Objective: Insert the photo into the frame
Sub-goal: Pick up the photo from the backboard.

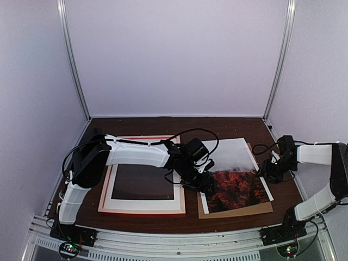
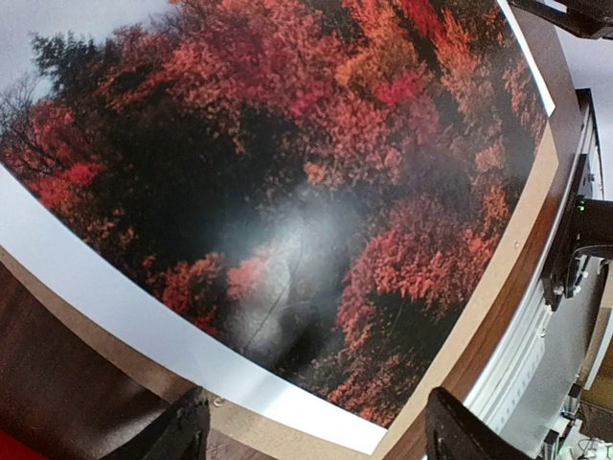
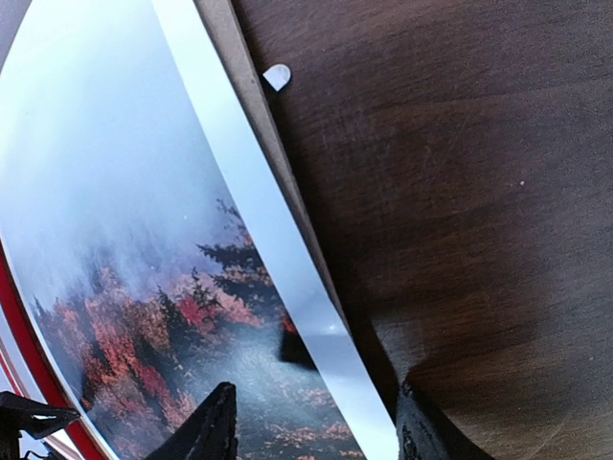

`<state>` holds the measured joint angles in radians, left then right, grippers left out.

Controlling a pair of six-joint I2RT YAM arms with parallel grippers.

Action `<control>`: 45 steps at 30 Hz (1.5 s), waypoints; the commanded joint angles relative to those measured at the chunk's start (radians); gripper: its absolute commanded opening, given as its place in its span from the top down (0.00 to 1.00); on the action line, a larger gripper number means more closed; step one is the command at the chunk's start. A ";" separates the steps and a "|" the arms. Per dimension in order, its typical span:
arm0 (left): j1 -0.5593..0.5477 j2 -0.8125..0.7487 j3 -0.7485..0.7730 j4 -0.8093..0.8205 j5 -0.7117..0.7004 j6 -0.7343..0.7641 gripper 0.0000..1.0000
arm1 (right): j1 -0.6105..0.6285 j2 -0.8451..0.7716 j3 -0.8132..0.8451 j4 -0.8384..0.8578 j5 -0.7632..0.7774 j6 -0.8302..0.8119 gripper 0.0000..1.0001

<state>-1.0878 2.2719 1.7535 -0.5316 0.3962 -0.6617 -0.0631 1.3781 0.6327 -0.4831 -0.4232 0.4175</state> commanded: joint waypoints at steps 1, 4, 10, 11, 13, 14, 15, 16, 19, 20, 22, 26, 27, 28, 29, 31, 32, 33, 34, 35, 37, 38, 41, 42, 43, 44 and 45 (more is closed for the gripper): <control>-0.006 0.028 -0.028 0.035 -0.005 -0.011 0.22 | 0.000 -0.010 -0.023 -0.031 -0.033 -0.003 0.45; -0.006 0.030 -0.037 0.042 -0.004 -0.017 0.23 | -0.001 -0.025 -0.018 -0.038 -0.039 -0.004 0.47; -0.007 0.035 -0.047 0.049 -0.002 -0.022 0.23 | -0.001 -0.058 -0.007 -0.051 -0.055 -0.006 0.49; -0.007 0.036 -0.046 0.050 -0.002 -0.022 0.23 | -0.001 -0.062 -0.006 -0.053 -0.059 -0.006 0.50; -0.007 0.037 -0.046 0.050 -0.002 -0.021 0.23 | -0.001 -0.068 -0.003 -0.058 -0.066 -0.007 0.51; -0.007 0.037 -0.047 0.051 -0.002 -0.021 0.23 | -0.001 -0.071 -0.002 -0.060 -0.069 -0.008 0.51; -0.007 0.037 -0.048 0.051 -0.002 -0.023 0.23 | -0.001 -0.074 -0.001 -0.062 -0.073 -0.009 0.52; -0.007 0.037 -0.048 0.053 -0.002 -0.024 0.23 | -0.001 -0.076 -0.001 -0.064 -0.076 -0.009 0.53; -0.008 0.038 -0.048 0.052 -0.002 -0.024 0.23 | -0.001 -0.085 0.002 -0.074 -0.085 -0.010 0.55; -0.009 0.038 -0.048 0.052 -0.002 -0.024 0.23 | -0.001 -0.088 0.003 -0.078 -0.086 -0.011 0.56; -0.009 0.038 -0.049 0.052 -0.002 -0.025 0.23 | -0.001 -0.095 0.005 -0.085 -0.086 -0.014 0.59; -0.009 0.036 -0.053 0.054 -0.002 -0.030 0.23 | -0.001 -0.095 0.002 -0.092 -0.088 -0.020 0.63; -0.009 0.034 -0.057 0.058 -0.005 -0.032 0.23 | -0.001 -0.093 0.000 -0.090 -0.091 -0.021 0.64; -0.009 0.033 -0.060 0.061 -0.006 -0.035 0.23 | -0.001 -0.092 -0.002 -0.088 -0.093 -0.021 0.65; -0.009 0.030 -0.064 0.067 -0.006 -0.037 0.23 | -0.001 -0.090 -0.005 -0.086 -0.096 -0.020 0.66; -0.009 0.028 -0.067 0.072 -0.007 -0.040 0.23 | -0.001 -0.088 -0.010 -0.082 -0.097 -0.018 0.67; -0.009 0.026 -0.068 0.073 -0.009 -0.041 0.23 | -0.001 -0.087 -0.012 -0.081 -0.096 -0.017 0.67; -0.009 0.025 -0.070 0.073 -0.010 -0.040 0.23 | -0.001 -0.085 -0.014 -0.078 -0.097 -0.017 0.68; -0.008 0.024 -0.070 0.073 -0.012 -0.041 0.23 | -0.001 -0.083 -0.018 -0.078 -0.097 -0.016 0.68; -0.008 0.021 -0.071 0.075 -0.013 -0.042 0.23 | -0.001 -0.080 -0.019 -0.075 -0.096 -0.014 0.68; -0.009 0.018 -0.077 0.080 -0.018 -0.043 0.23 | -0.001 -0.075 -0.025 -0.078 -0.079 -0.005 0.68; -0.009 0.015 -0.079 0.082 -0.018 -0.044 0.23 | -0.001 -0.075 -0.030 -0.075 -0.073 0.000 0.69; -0.008 0.011 -0.085 0.087 -0.023 -0.048 0.23 | 0.000 -0.076 -0.044 -0.069 -0.071 0.005 0.70; -0.009 0.011 -0.086 0.088 -0.023 -0.049 0.23 | -0.001 -0.077 -0.046 -0.069 -0.070 0.006 0.71; -0.009 0.011 -0.086 0.089 -0.023 -0.050 0.23 | -0.001 -0.079 -0.049 -0.068 -0.070 0.006 0.71; -0.009 0.011 -0.086 0.088 -0.023 -0.050 0.23 | -0.001 -0.081 -0.052 -0.068 -0.070 0.007 0.71; -0.009 0.011 -0.086 0.089 -0.023 -0.051 0.23 | -0.001 -0.084 -0.054 -0.066 -0.072 0.006 0.72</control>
<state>-1.0874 2.2608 1.7039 -0.4397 0.4007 -0.7025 -0.0635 1.2964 0.5972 -0.5514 -0.4938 0.4160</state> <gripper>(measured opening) 0.768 0.290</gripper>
